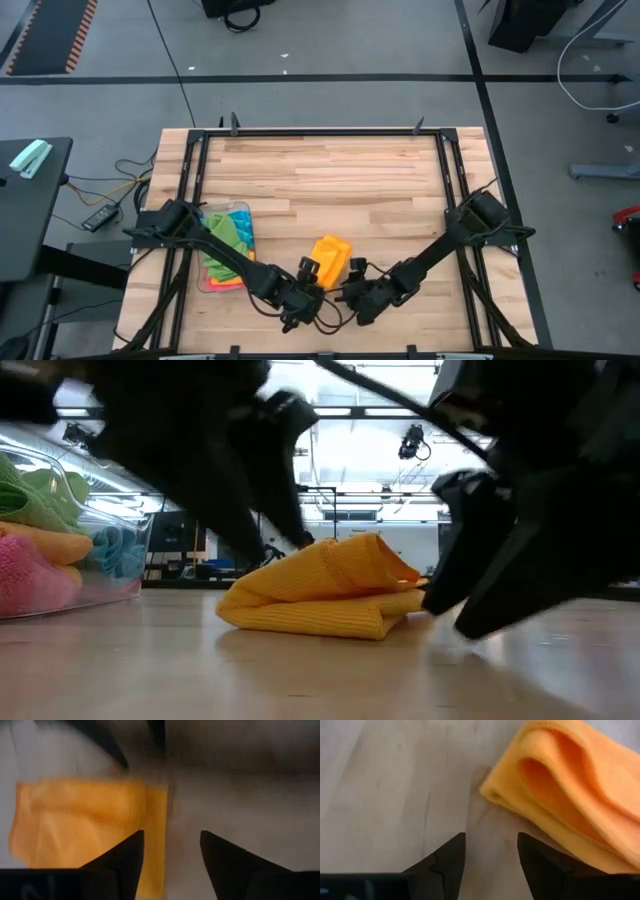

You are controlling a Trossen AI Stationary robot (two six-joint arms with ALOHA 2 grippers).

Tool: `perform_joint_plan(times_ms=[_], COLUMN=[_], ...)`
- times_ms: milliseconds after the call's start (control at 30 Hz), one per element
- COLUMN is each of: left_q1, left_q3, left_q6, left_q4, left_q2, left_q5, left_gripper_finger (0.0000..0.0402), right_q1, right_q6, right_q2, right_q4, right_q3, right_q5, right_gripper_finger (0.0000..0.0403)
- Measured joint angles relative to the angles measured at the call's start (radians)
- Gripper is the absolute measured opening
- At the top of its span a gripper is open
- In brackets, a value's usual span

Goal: Fold microfiber towels
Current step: Fold the yellow microfiber cloth

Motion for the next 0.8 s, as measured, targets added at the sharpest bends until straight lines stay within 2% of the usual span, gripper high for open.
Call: perform_joint_plan(times_ms=[200, 367, 467, 600, 733, 800], left_q1=[-0.006, -0.031, -0.058, -0.092, -0.102, -0.085], left_q3=[-0.002, -0.003, -0.002, -0.002, -0.002, -0.002], left_q6=[-0.036, -0.076, -0.074, -0.043, -0.149, -0.204], left_q4=[-0.008, -0.004, 0.006, 0.017, -0.022, -0.038], left_q2=[0.042, 0.058, 0.058, 0.056, 0.056, 0.056], left_q5=[-0.051, -0.169, -0.245, -0.28, -0.38, -0.382], left_gripper_finger=[0.0246, 0.0266, 0.0266, 0.0253, 0.0241, 0.024], right_q1=[0.004, 0.014, 0.023, 0.026, 0.024, 0.025], right_q6=[-0.004, 0.042, 0.059, 0.087, 0.126, 0.14], right_q2=[-0.103, -0.19, -0.212, -0.221, -0.221, -0.221], right_q4=[-0.084, -0.154, -0.166, -0.163, -0.153, -0.152], right_q3=[-0.022, -0.043, -0.065, -0.099, -0.125, -0.127], right_q5=[0.036, 0.095, 0.13, 0.159, 0.168, 0.178], right_gripper_finger=[0.0188, 0.0188, 0.0188, 0.0188, 0.0188, 0.0188])
